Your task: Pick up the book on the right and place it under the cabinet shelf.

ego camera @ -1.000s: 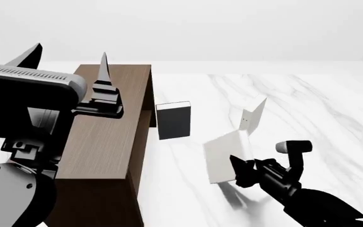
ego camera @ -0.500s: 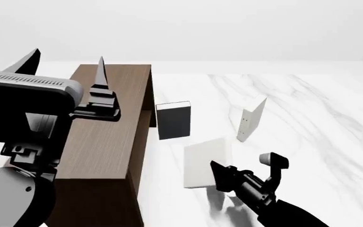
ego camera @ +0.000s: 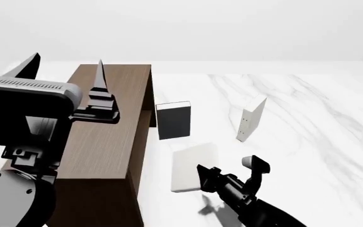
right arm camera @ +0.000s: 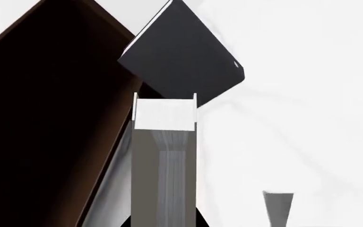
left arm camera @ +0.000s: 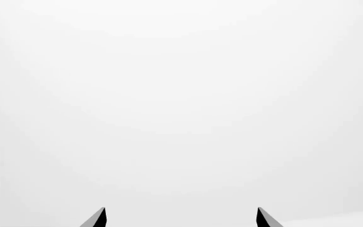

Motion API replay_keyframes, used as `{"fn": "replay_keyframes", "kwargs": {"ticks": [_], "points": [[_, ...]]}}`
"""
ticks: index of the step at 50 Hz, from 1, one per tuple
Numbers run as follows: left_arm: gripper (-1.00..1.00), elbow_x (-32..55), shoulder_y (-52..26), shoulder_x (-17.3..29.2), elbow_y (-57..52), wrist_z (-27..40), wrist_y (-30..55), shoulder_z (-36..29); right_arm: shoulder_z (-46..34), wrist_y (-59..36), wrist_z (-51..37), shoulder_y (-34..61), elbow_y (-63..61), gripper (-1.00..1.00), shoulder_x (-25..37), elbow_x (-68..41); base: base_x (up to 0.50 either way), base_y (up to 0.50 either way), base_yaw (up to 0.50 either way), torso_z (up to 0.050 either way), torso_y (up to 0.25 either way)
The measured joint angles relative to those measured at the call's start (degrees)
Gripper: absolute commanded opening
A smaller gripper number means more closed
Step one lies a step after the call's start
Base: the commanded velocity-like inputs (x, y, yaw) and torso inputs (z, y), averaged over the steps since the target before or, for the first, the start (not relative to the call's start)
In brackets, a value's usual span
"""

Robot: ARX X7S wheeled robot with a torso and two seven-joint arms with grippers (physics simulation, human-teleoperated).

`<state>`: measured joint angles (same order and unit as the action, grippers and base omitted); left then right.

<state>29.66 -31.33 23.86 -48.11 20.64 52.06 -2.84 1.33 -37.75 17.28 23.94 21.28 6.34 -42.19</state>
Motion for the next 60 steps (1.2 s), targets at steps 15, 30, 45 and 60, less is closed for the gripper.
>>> {"fn": "replay_keyframes", "kwargs": {"ticks": [15,30,45,60], "points": [[1.00,0.38,0.39,0.34,-0.13,0.29,-0.31,0.31,-2.90,1.99,0.51,2.00,3.86,-1.00,-1.71,0.64,0.00,0.00,0.00,0.001,0.001],[1.00,1.17,0.74,0.76,-0.70,0.63,-0.21,1.04,-5.71,5.34,1.19,4.39,8.80,-1.00,-3.35,0.57,0.00,0.00,0.00,0.000,0.000],[1.00,1.82,0.78,1.11,-0.99,0.93,-0.13,1.36,-8.48,12.01,1.84,7.87,17.16,-1.00,-4.78,-0.09,0.00,0.00,0.00,0.000,0.000],[1.00,2.34,0.22,1.33,-1.05,1.37,0.33,1.12,-12.06,19.86,3.88,11.44,27.67,-1.00,-5.30,-3.27,0.00,0.00,0.00,0.000,0.000]]}}
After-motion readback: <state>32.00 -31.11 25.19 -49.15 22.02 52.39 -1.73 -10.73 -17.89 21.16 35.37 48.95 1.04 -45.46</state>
